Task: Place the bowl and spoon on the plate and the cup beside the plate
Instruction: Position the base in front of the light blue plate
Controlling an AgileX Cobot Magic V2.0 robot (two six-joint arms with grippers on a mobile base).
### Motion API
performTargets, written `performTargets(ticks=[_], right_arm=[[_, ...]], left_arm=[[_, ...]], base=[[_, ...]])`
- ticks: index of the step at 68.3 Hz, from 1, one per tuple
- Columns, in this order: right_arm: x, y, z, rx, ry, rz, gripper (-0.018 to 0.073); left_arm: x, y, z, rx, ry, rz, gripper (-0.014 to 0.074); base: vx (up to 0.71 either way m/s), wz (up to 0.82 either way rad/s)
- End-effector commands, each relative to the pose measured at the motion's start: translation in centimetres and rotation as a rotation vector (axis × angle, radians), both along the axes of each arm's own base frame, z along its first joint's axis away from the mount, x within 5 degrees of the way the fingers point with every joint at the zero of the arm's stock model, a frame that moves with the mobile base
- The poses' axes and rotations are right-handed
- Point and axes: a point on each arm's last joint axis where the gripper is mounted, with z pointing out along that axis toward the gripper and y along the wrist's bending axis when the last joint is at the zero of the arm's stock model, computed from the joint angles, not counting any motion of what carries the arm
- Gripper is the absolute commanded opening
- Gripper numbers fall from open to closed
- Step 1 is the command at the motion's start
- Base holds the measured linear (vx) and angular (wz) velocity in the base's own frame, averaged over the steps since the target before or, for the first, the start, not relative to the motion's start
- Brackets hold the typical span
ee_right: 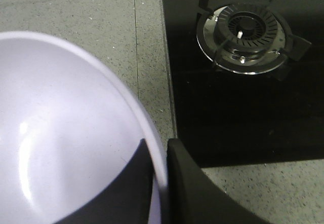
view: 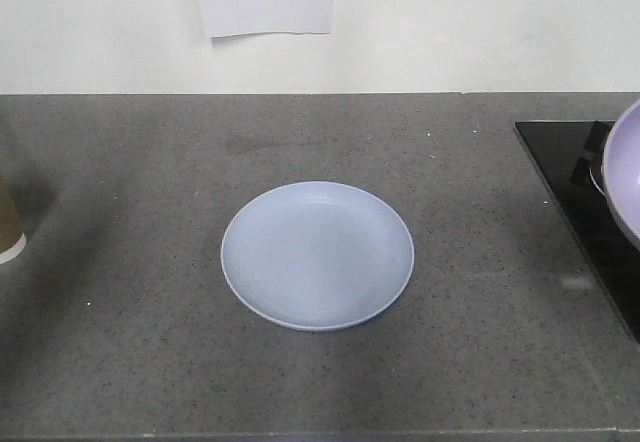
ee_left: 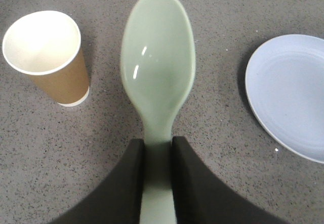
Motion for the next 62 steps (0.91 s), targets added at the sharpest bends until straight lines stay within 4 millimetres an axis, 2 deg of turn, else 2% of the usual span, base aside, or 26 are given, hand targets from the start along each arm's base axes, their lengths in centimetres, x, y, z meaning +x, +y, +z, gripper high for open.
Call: performTargets(ticks=[1,62], right_arm=[[0.05,-0.12,1.34,-0.018,-0.096,-0.005,-0.0006],[0.05,-0.12,1.34,-0.018,-0.096,-0.005,-0.0006]], left_arm=[[0.03,-0.11,1.13,-0.017,-0.089,-0.003,-0.0006],[0.03,-0.11,1.13,-0.017,-0.089,-0.003,-0.0006]], base=[[0.09,0.07],[0.06,0.08]])
